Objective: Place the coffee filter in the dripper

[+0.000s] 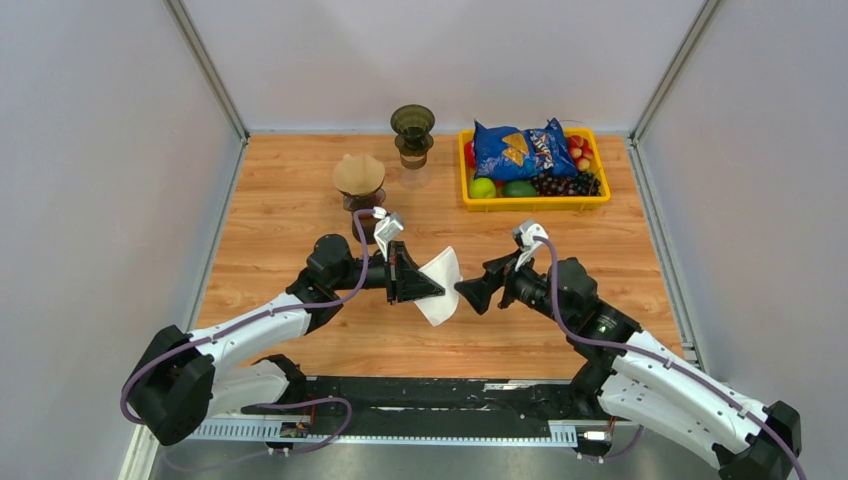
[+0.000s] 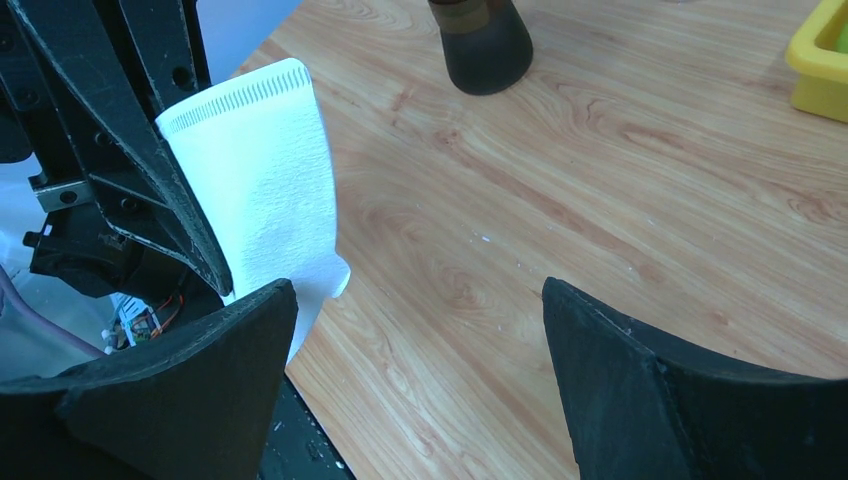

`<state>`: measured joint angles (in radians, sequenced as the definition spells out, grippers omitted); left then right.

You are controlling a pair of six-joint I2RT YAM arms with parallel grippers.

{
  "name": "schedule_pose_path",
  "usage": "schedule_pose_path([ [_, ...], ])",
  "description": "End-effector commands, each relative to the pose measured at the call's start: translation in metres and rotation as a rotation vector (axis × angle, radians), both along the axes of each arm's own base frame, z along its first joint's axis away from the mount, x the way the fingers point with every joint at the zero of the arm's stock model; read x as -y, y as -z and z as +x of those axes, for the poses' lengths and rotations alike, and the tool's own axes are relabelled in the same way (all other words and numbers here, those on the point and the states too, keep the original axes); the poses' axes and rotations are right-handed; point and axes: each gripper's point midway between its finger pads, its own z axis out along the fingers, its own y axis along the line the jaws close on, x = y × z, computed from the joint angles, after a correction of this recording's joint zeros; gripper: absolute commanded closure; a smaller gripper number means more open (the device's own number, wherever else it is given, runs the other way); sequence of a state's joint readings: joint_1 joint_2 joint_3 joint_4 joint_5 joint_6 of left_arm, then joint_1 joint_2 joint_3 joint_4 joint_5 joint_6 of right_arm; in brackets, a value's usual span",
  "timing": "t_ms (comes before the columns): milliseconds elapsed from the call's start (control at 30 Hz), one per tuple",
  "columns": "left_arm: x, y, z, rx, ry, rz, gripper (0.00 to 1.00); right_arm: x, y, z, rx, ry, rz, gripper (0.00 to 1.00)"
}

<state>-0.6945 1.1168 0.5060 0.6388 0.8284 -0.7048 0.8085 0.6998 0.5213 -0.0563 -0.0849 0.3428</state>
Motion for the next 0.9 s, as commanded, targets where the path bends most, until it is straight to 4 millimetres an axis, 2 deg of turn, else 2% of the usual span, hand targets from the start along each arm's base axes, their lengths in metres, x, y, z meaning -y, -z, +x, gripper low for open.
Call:
schedule_pose_path([
  [0,0.003,-0.019,0.001,0.069,0.011,-0.035,1.0,0.009,-0.032,0.009,0.073,0.071,0.046,0.05],
  [33,0.003,-0.018,0.002,0.068,0.007,-0.034,1.0,0.017,-0.031,0.015,0.076,0.129,0.039,0.05],
  [167,0.003,-0.016,0.006,0.059,-0.017,-0.018,1.0,0.029,-0.029,0.019,0.076,0.189,0.03,0.04],
  [433,0.003,-0.015,0.007,0.057,-0.024,-0.009,1.0,0.022,-0.032,0.011,0.081,0.125,0.03,0.04],
  [667,0.004,-0.014,0.006,0.05,-0.015,-0.009,1.0,0.02,-0.026,0.014,0.066,0.131,0.012,0.04],
  [867,0.003,-0.014,0.006,0.052,-0.015,-0.007,1.0,0.037,-0.031,0.025,0.082,0.244,0.013,0.04],
])
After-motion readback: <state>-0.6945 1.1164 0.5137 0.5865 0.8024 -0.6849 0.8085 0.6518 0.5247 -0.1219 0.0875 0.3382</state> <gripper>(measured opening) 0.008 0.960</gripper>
